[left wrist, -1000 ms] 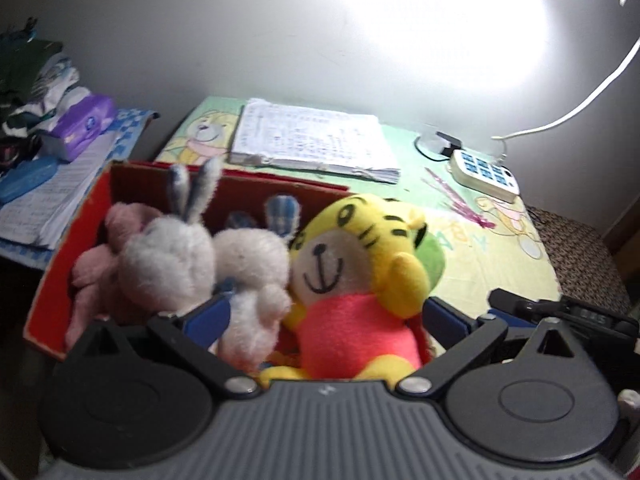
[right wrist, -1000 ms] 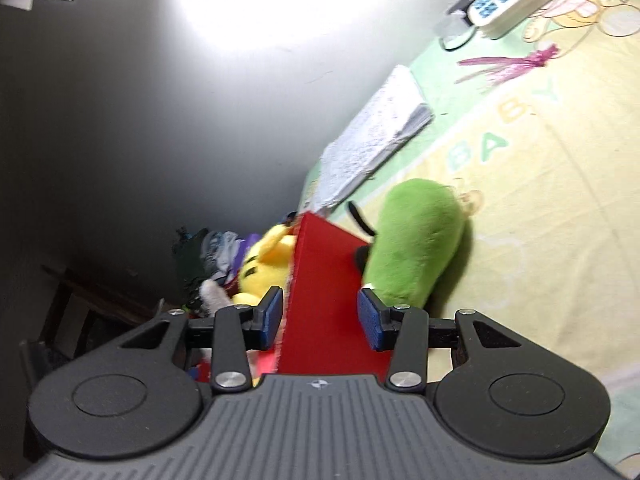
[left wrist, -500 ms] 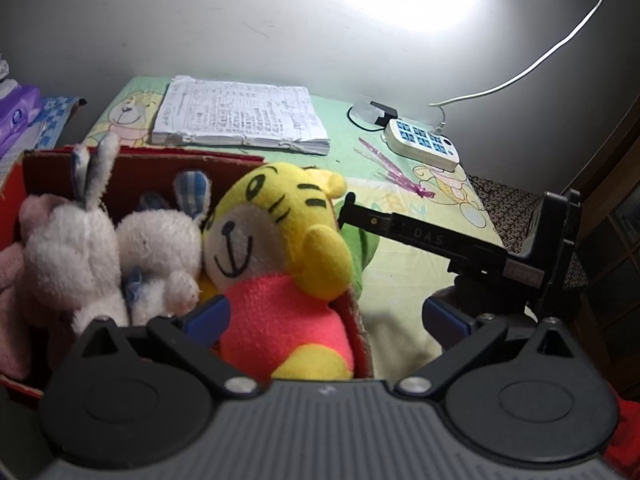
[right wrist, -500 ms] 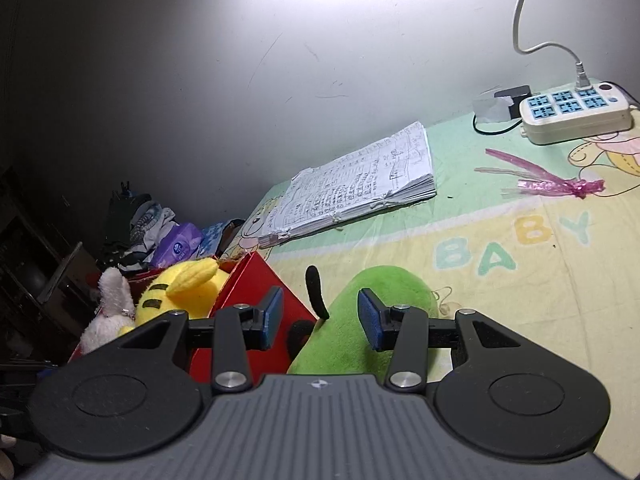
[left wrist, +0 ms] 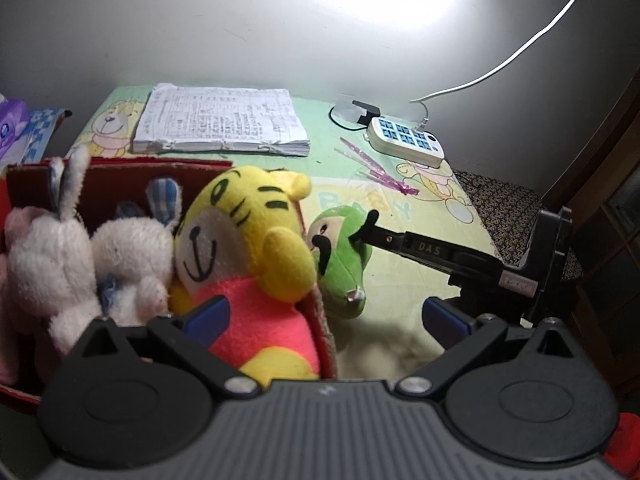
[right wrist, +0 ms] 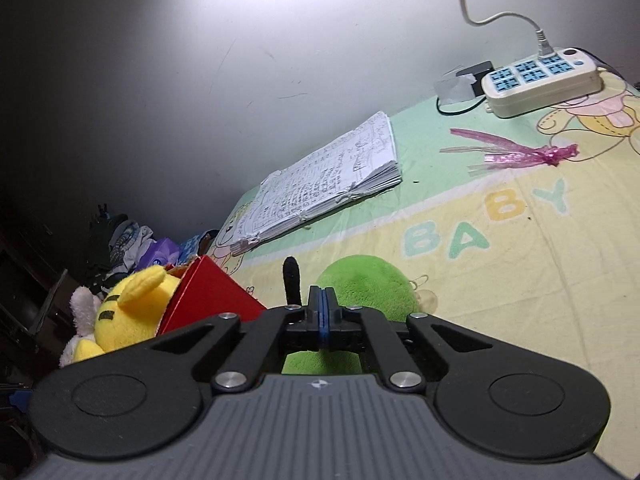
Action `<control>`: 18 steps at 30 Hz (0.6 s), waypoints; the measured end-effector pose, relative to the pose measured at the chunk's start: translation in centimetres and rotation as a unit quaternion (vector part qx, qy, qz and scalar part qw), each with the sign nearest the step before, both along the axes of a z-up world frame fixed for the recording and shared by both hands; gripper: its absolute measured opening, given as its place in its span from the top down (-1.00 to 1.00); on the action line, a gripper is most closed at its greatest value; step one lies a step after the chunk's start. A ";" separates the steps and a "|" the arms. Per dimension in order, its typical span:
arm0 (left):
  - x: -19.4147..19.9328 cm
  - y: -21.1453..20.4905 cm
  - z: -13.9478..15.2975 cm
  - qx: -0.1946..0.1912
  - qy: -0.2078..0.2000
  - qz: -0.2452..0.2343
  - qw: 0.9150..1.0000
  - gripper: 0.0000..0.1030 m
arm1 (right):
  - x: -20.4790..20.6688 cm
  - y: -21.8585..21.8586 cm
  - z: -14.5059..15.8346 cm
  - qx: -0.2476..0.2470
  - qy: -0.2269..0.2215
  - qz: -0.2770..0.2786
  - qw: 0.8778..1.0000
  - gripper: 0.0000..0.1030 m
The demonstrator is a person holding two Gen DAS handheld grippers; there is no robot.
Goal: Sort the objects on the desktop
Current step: 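Move both grippers down to the green bean plush on the bed, then grasp the green bean plush with the right gripper while the left gripper pinches it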
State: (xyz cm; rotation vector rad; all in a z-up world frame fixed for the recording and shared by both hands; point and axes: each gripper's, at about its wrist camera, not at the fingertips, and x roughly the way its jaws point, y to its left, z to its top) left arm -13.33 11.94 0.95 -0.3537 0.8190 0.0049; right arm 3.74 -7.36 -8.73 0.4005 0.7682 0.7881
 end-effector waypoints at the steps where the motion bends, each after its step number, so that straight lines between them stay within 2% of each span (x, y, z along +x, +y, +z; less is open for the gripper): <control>1: 0.2 -0.4 0.0 0.000 0.000 -0.005 1.000 -0.97 | -0.2 -0.4 0.0 0.000 0.000 0.002 1.000 0.99; 5: 0.7 -2.0 0.4 -0.005 -0.007 -0.023 1.000 -0.97 | -0.5 -0.9 -0.2 -0.047 -0.011 -0.008 0.999 0.99; 9: 1.6 -3.6 0.6 -0.008 -0.015 -0.046 0.999 -0.97 | 0.3 -3.3 -2.5 -0.064 0.042 -0.040 0.996 0.99; 11: 2.4 -4.3 0.5 0.003 -0.016 -0.060 0.998 -0.97 | 0.3 -4.9 -3.5 -0.052 0.067 -0.045 0.995 0.96; 13: 3.1 -5.1 0.5 0.016 -0.018 -0.069 0.997 -0.97 | 0.4 -6.3 -3.7 -0.021 0.097 -0.041 0.994 0.82; 14: 3.3 -5.3 0.5 0.018 -0.020 -0.074 0.997 -0.97 | 0.5 -6.8 -3.4 0.011 0.108 -0.033 0.993 0.66; 15: 3.6 -5.5 0.3 0.016 -0.021 -0.077 0.997 -0.97 | 0.4 -7.1 -2.8 0.039 0.109 -0.028 0.993 0.46; 16: 3.8 -5.5 0.1 0.013 -0.019 -0.080 0.997 -0.97 | 0.4 -7.2 -2.2 0.054 0.102 -0.026 0.993 0.40; 18: 4.4 -5.5 -0.6 0.007 -0.007 -0.079 0.997 -0.97 | 0.4 -6.8 -0.7 0.070 0.080 -0.013 0.994 0.05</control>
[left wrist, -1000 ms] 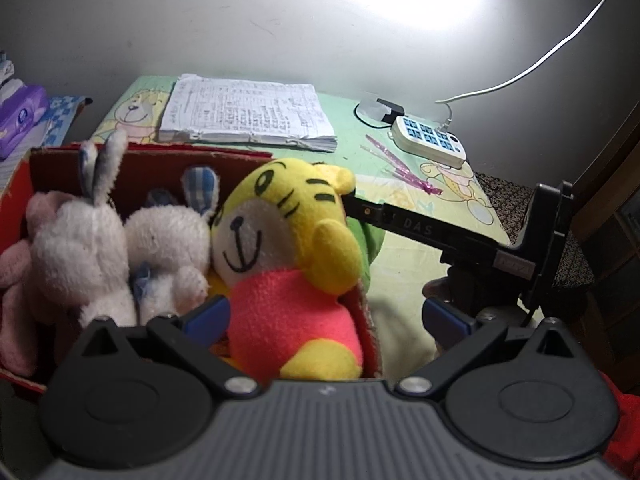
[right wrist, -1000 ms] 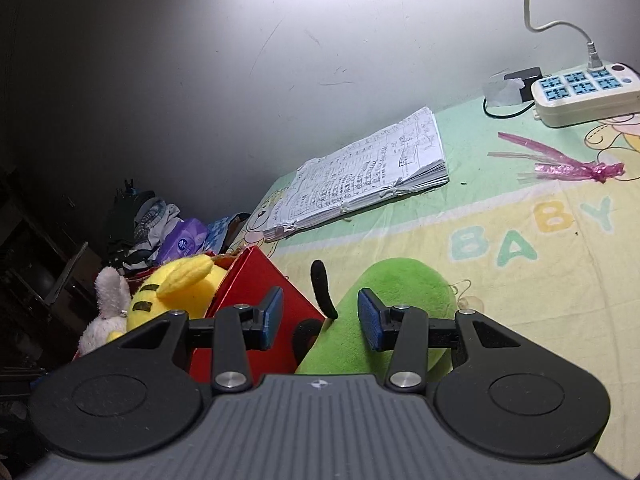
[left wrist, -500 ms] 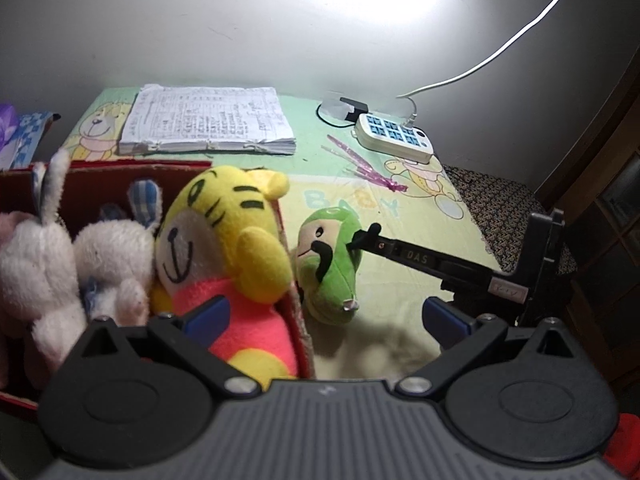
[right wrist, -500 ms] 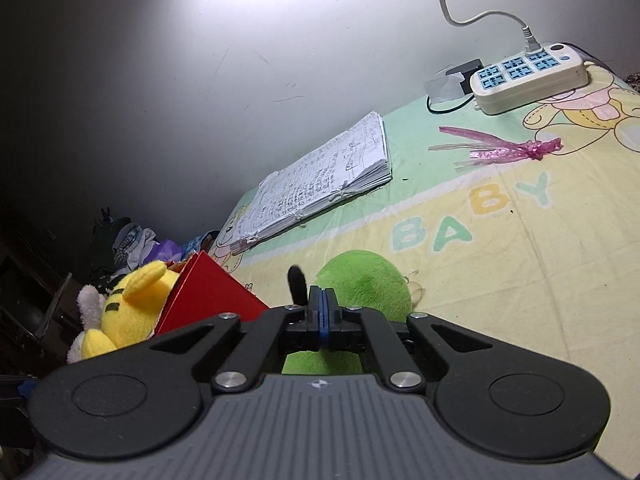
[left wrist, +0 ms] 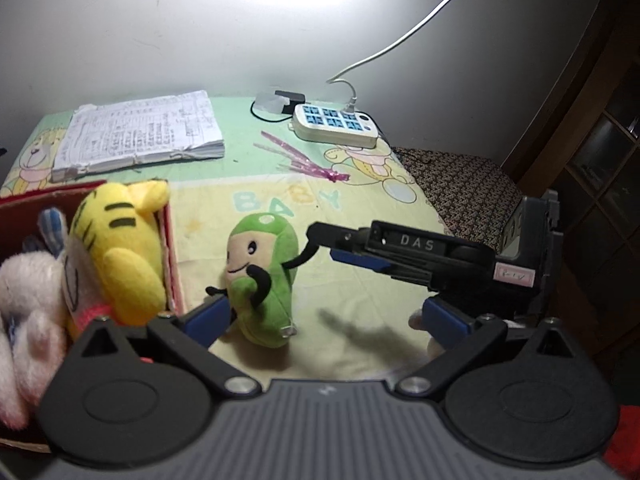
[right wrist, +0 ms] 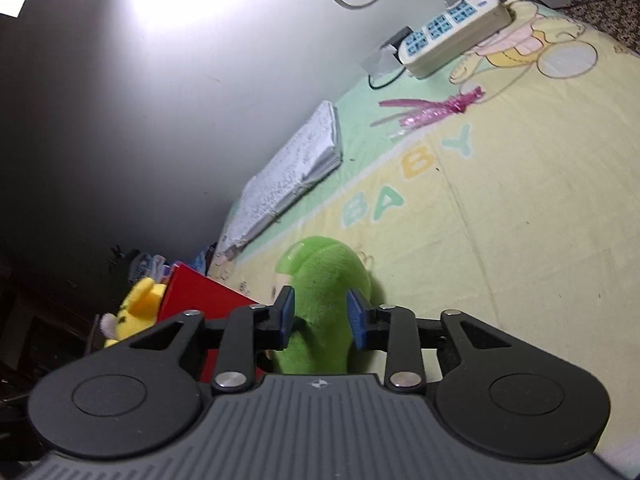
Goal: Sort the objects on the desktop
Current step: 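Grasp the green bean plush with the right gripper while the left gripper pinches it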
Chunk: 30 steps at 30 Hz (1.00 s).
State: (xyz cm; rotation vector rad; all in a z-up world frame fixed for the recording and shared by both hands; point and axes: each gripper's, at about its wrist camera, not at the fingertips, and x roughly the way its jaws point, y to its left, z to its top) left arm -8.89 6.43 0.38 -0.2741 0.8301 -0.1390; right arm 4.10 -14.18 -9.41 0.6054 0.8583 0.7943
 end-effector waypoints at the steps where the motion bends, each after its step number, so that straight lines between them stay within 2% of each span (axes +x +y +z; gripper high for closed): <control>1: 0.3 0.1 -0.4 -0.001 0.007 0.001 1.000 -0.97 | 0.0 0.4 0.3 0.001 -0.007 0.006 1.000 -0.06; 2: 0.5 0.0 -0.7 -0.001 0.012 0.002 1.000 -0.97 | 0.0 1.0 0.5 -0.006 -0.012 0.012 1.000 -0.25; 5: 0.5 0.0 -1.0 0.008 0.018 0.003 1.000 -0.97 | 0.1 2.8 -0.3 -0.031 -0.011 0.026 0.999 -0.21; 8: 0.4 0.0 -1.1 0.008 0.022 0.005 1.000 -0.97 | 0.2 3.7 -1.3 -0.044 -0.008 0.024 0.999 0.71; 11: 0.8 -0.3 -1.2 0.004 0.026 0.001 1.000 -0.97 | 0.1 2.4 -1.5 -0.012 0.007 0.014 1.000 0.82; 13: 1.0 -0.9 -1.4 0.003 0.028 -0.008 1.000 -0.97 | -0.1 1.3 -1.3 -0.015 0.010 0.007 1.000 0.83; 19: 1.9 -3.4 -2.5 -0.006 0.037 -0.049 0.998 -0.97 | -1.2 -3.9 -1.1 0.000 0.061 0.009 0.998 0.83; 25: 4.8 -5.8 -5.6 -0.015 0.067 -0.071 0.995 -0.97 | -2.6 -9.5 -2.0 -0.016 0.090 -0.052 0.994 0.82; 30: 7.8 -7.4 -7.8 -0.022 0.087 -0.077 0.993 -0.96 | -2.7 -12.4 -3.7 0.024 0.128 -0.100 0.986 0.69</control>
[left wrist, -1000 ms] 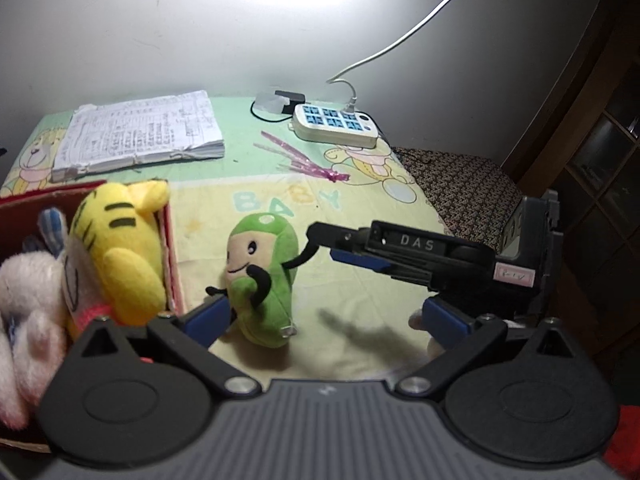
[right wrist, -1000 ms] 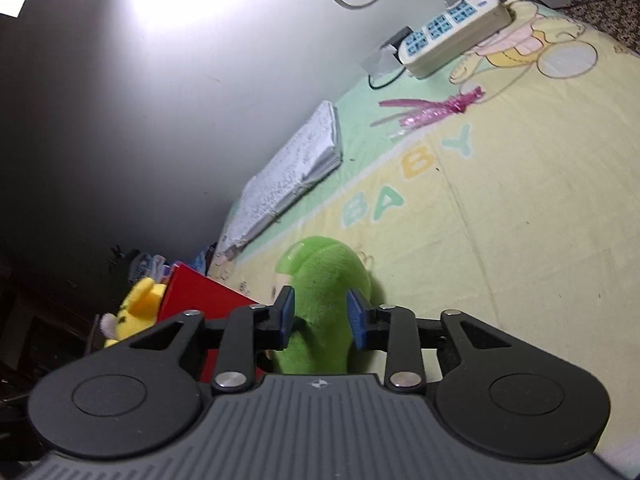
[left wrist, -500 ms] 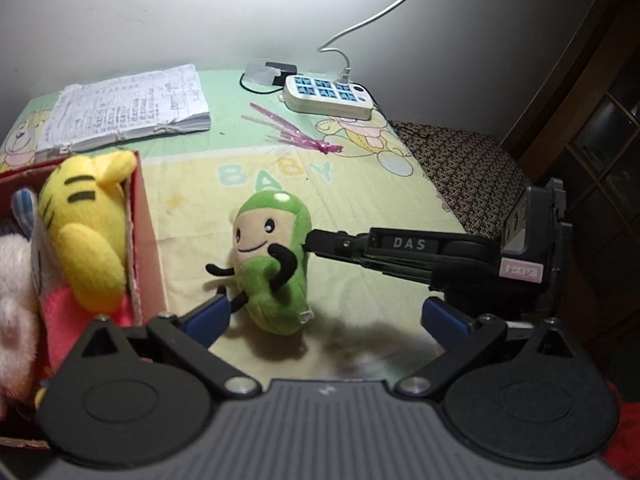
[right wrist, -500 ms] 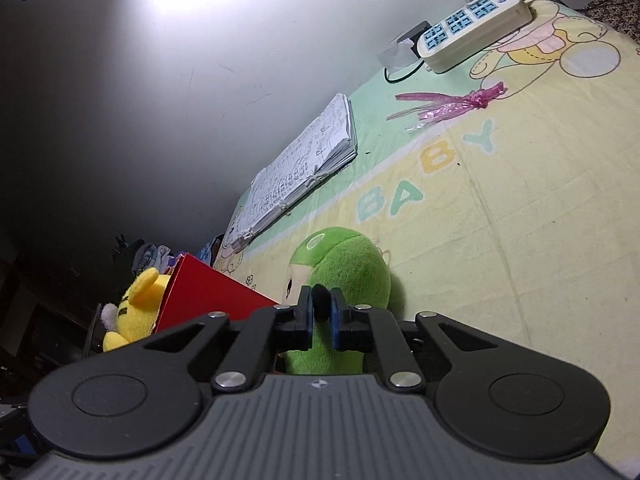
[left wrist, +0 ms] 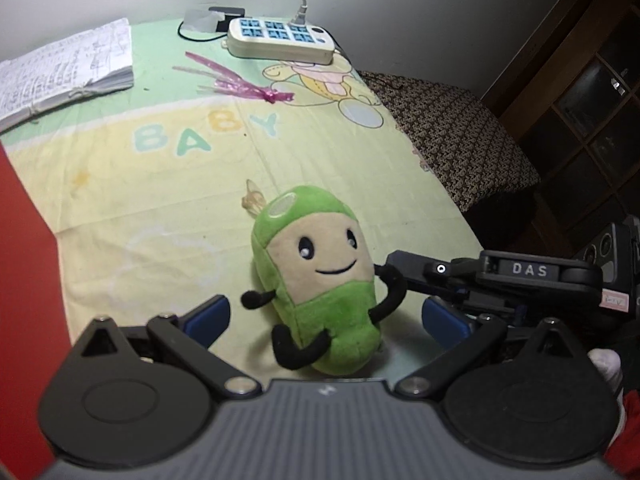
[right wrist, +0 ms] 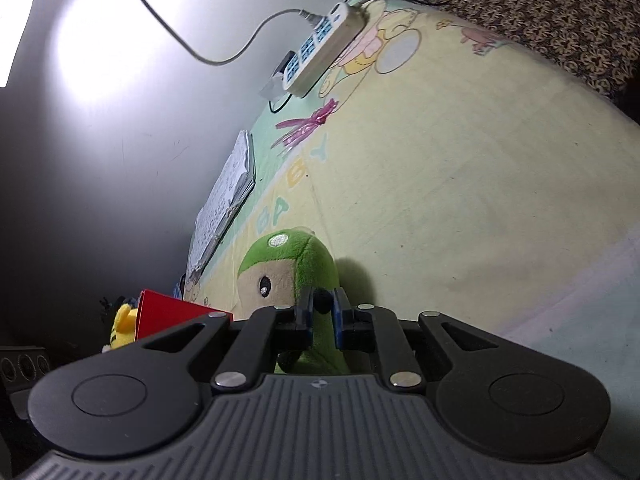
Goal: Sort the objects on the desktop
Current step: 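Grasp the green bean plush with the right gripper while the left gripper pinches it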
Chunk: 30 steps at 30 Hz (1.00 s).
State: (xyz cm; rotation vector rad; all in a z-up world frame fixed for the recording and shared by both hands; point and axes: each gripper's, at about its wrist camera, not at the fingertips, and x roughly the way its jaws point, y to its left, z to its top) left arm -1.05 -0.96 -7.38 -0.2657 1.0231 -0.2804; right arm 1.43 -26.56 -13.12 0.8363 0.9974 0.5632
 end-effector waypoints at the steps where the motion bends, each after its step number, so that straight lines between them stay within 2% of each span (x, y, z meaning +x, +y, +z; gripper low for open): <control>1: 0.5 -0.2 -0.5 -0.002 0.007 0.001 1.000 -0.96 | 0.0 0.0 -0.1 0.009 0.003 0.001 1.000 0.64; 3: 1.5 -0.1 -1.8 0.004 0.020 0.014 1.000 -0.95 | 0.1 0.2 -0.3 0.025 0.009 0.007 1.000 0.39; 4: 1.9 0.1 -2.4 -0.004 0.032 0.020 0.999 -0.94 | 0.2 0.3 -0.5 0.035 0.013 0.009 0.999 0.34; 6: 2.5 0.8 -3.5 -0.031 0.057 0.033 0.997 -0.94 | 0.5 0.2 -0.7 0.052 0.018 0.006 0.998 0.07; 8: 2.8 1.3 -4.4 -0.061 0.076 0.039 0.994 -0.95 | 1.0 0.6 -1.1 0.059 0.026 0.011 0.998 -0.10; 13: 3.1 1.1 -4.8 -0.064 0.079 0.048 0.994 -0.97 | 2.2 2.5 -2.2 0.063 0.044 0.037 0.996 -0.12; 20: 3.5 0.4 -4.8 -0.037 0.062 0.031 0.997 -0.94 | 3.7 4.2 -2.7 0.078 0.052 0.072 0.993 -0.11; 25: 3.5 -0.1 -4.7 -0.018 0.058 0.039 0.997 -0.87 | 4.0 4.2 -2.9 0.082 0.053 0.079 0.992 -0.10; 30: 3.1 -0.3 -4.6 -0.019 0.060 0.048 0.997 -0.81 | 3.5 3.8 -3.1 0.088 0.062 0.081 0.991 -0.10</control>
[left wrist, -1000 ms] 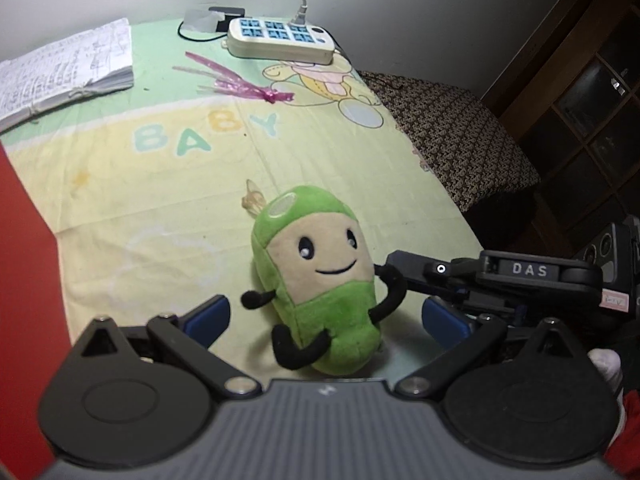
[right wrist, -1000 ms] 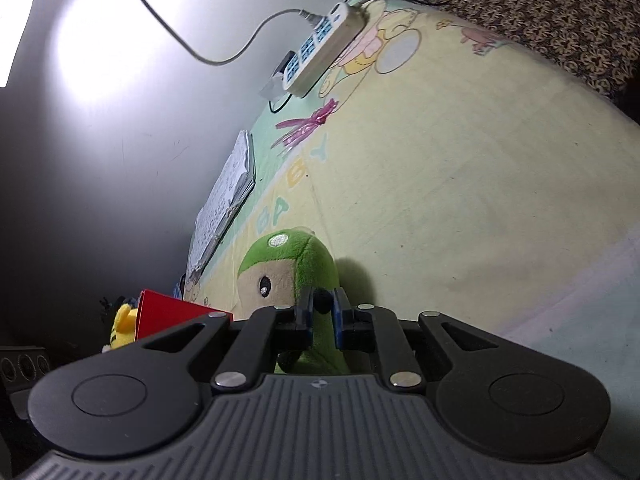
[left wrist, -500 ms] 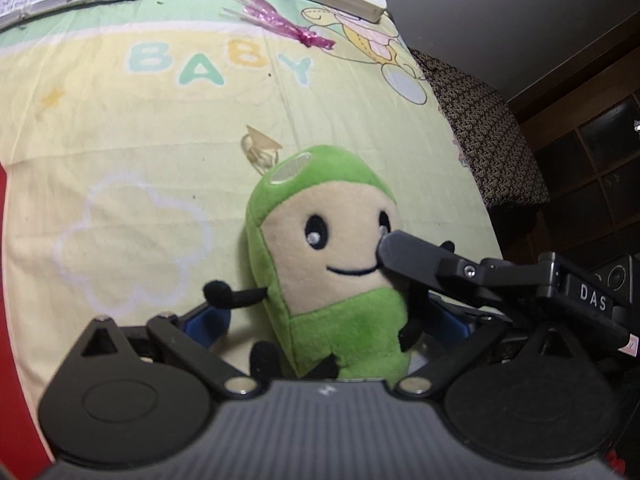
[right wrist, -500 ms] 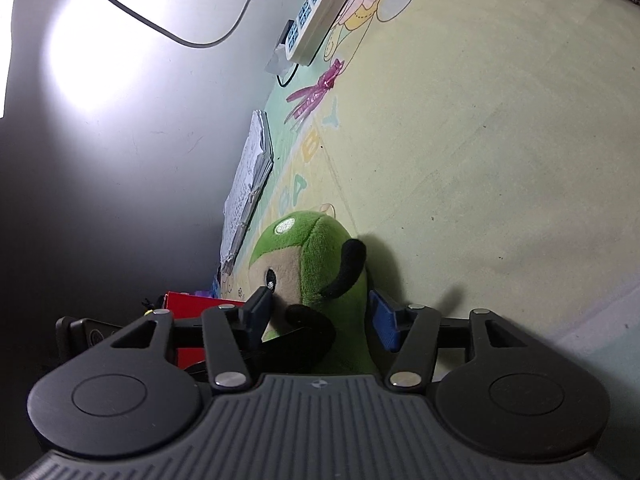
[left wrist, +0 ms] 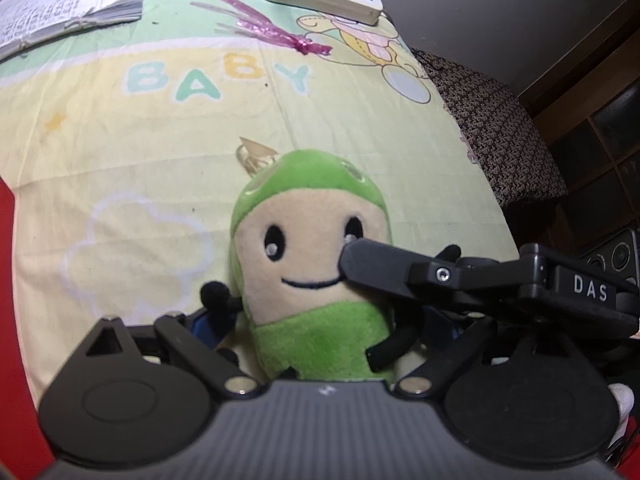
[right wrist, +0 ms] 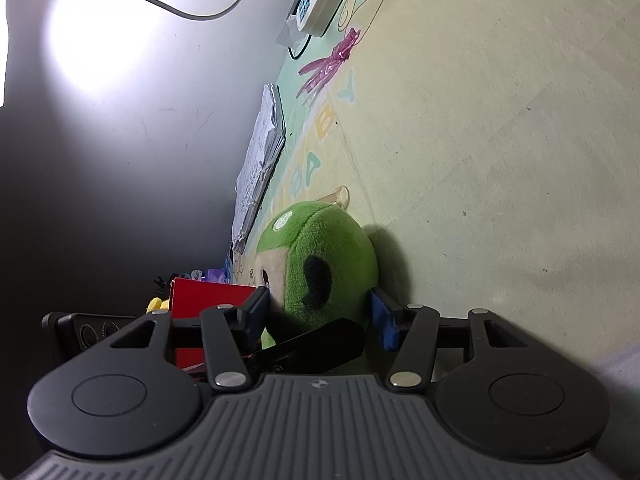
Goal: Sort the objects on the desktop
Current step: 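Grasp the green bean plush with the right gripper while the left gripper pinches it, then lift the green bean plush with both grippers over the red box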
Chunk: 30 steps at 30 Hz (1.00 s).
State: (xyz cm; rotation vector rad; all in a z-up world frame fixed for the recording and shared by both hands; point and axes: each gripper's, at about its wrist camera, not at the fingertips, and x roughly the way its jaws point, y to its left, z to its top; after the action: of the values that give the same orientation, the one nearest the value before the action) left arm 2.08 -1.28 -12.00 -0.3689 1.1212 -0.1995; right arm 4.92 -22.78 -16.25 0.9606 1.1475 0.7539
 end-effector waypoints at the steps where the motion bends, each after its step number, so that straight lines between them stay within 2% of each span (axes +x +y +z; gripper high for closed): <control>1: -0.1 -0.1 0.0 -0.002 0.001 -0.001 1.000 -0.81 | -0.1 -0.1 0.0 -0.001 0.002 0.000 1.000 -0.09; 15: -6.0 -1.9 2.0 -0.029 -0.007 -0.076 0.997 -0.76 | -4.7 -1.0 3.2 -0.047 -0.017 0.008 0.999 0.00; 19: -8.4 -1.7 3.2 -0.029 -0.021 -0.111 0.993 -0.76 | -6.7 -0.6 5.0 -0.065 -0.043 0.005 0.997 0.00; 24: -10.8 0.9 5.2 -0.049 -0.042 -0.123 0.990 -0.76 | -10.1 1.1 7.8 -0.088 -0.087 0.000 0.992 0.00; 30: -14.6 5.3 8.9 -0.069 -0.094 -0.129 0.985 -0.76 | -14.4 3.8 10.7 -0.070 -0.114 -0.026 0.991 0.01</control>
State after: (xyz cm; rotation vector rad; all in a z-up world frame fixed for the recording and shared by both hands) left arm -12.55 4.01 -3.12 -0.3197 0.9693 -0.5325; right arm -9.47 -18.98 -5.59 0.7632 0.9587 0.7114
